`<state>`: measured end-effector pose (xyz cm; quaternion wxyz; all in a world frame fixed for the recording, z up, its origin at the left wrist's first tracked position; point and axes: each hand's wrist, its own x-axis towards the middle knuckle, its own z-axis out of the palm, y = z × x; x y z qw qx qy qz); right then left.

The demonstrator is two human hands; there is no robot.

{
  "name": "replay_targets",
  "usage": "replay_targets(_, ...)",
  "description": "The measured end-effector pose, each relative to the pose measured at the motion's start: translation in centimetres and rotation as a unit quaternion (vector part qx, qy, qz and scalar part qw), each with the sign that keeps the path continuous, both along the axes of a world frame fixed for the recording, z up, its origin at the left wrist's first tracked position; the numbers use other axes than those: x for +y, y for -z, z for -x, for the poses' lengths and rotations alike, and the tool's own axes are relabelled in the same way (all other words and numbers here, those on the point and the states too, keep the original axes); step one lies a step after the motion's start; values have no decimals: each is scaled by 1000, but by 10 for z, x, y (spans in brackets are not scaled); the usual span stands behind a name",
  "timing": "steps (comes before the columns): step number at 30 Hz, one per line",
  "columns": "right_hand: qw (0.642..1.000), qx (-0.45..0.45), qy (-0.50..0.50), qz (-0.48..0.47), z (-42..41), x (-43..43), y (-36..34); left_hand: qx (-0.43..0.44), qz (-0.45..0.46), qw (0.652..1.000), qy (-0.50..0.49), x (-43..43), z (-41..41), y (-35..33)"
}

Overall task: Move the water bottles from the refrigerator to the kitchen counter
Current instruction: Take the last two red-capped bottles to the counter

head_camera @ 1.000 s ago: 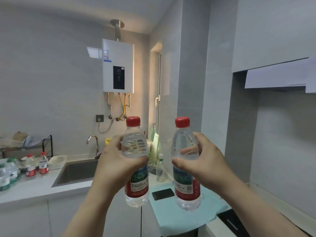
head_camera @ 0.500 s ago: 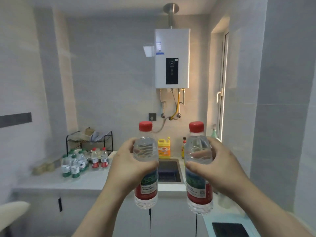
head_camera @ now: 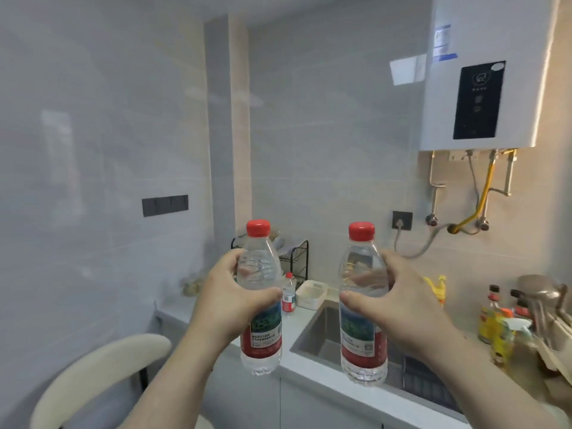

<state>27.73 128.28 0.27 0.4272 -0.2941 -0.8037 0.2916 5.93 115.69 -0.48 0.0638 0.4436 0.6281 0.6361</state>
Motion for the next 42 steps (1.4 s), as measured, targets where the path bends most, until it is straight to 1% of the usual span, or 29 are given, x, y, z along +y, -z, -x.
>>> replay_targets(3,1000,8,-22,-2,63,39,12,9,5,1000,-27,38,55,10)
replay_targets(10,998,-12,-38,50,186,138,21,11,31,999,-37,139,164,11)
replay_targets(15,996,-11,-41,76,238,211,33,7,56,998,-41,217,214,27)
replay_targets(20,994,-39,-33,92,277,285,54,-2,84,996,-41,291,249,51)
replay_targets(23,992,-70,-37,93,304,330,75,-17,106,993,-57,337,269,70)
replay_targets(28,983,-118,-58,128,362,424,129,-40,158,982,-99,428,312,119)
replay_targets(32,970,-159,-69,167,404,466,180,-33,225,964,-135,479,346,174)
replay_targets(35,961,-205,-63,177,429,486,215,-29,265,954,-139,508,366,214)
replay_targets(37,955,-217,-55,194,443,498,238,-36,276,951,-138,524,379,237)
replay_targets(39,947,-226,-51,223,456,509,262,-35,295,947,-123,540,395,261)
replay_targets(42,938,-250,-53,235,472,518,288,-21,324,941,-95,553,412,288)
